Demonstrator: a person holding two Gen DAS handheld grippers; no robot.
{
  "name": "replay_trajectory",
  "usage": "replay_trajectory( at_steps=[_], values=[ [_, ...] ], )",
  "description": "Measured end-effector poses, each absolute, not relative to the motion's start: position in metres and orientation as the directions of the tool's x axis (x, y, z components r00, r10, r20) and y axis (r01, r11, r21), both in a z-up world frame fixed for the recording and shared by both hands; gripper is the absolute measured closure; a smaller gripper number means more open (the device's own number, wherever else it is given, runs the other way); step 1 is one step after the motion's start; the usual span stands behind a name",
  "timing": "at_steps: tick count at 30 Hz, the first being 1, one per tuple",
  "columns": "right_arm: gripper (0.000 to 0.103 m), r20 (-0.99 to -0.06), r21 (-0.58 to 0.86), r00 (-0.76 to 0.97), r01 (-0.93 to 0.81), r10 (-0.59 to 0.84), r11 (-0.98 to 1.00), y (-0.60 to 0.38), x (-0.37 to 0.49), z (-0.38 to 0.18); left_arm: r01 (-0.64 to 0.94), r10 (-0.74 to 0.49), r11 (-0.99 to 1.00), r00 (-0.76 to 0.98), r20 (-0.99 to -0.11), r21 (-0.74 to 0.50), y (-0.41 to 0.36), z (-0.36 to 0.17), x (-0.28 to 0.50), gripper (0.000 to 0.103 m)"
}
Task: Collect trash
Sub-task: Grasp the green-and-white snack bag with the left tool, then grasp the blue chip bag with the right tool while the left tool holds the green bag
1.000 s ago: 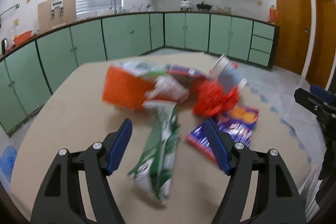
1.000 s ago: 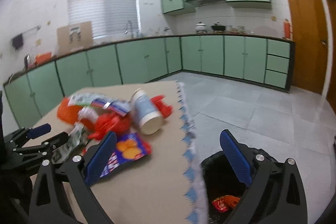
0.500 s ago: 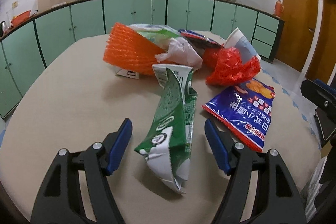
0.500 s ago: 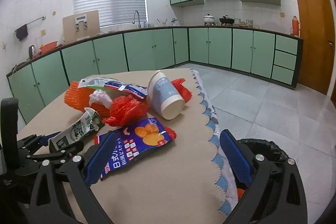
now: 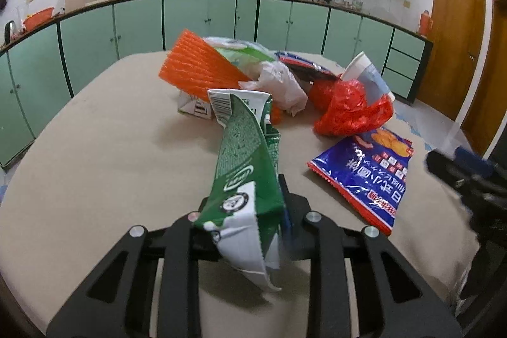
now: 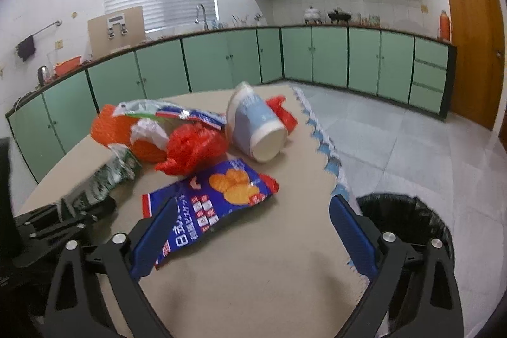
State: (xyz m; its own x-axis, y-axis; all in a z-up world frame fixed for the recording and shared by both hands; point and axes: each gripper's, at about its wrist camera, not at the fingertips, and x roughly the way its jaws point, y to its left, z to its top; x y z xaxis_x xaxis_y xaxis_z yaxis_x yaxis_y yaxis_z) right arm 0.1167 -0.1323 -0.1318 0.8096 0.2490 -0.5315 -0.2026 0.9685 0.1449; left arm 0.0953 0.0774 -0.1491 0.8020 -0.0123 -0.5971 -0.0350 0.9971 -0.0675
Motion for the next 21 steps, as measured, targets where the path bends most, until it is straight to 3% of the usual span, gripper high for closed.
replay_trajectory(
  at_steps=[5, 17, 20, 21],
  values=[
    [0.015, -0.569, 0.189, 0.782, -0.176, 0.254, 0.966, -0.133, 0.128, -0.142, -0.044, 0.002, 0.997, 0.82, -0.573, -0.058, 0.078, -0.141, 0.088, 0.078],
    [0.016, -0.594, 0.13, 0.775, -0.17, 0.214, 0.977, -0.116, 0.139, -0.141, -0.062, 0.009, 0.995, 0.839, -0.544, -0.079, 0.083, -0.124, 0.097, 0.078],
    [0.026, -0.62, 0.124, 0.752, -0.187, 0.223, 0.975, -0.112, 0.144, -0.143, -0.063, 0.009, 0.995, 0.838, -0.546, -0.08, 0.083, -0.124, 0.099, 0.078],
    [0.034, -0.632, 0.127, 0.738, -0.203, 0.237, 0.971, -0.111, 0.146, -0.145, -0.064, 0.009, 0.995, 0.836, -0.548, -0.082, 0.082, -0.125, 0.1, 0.078]
  ],
)
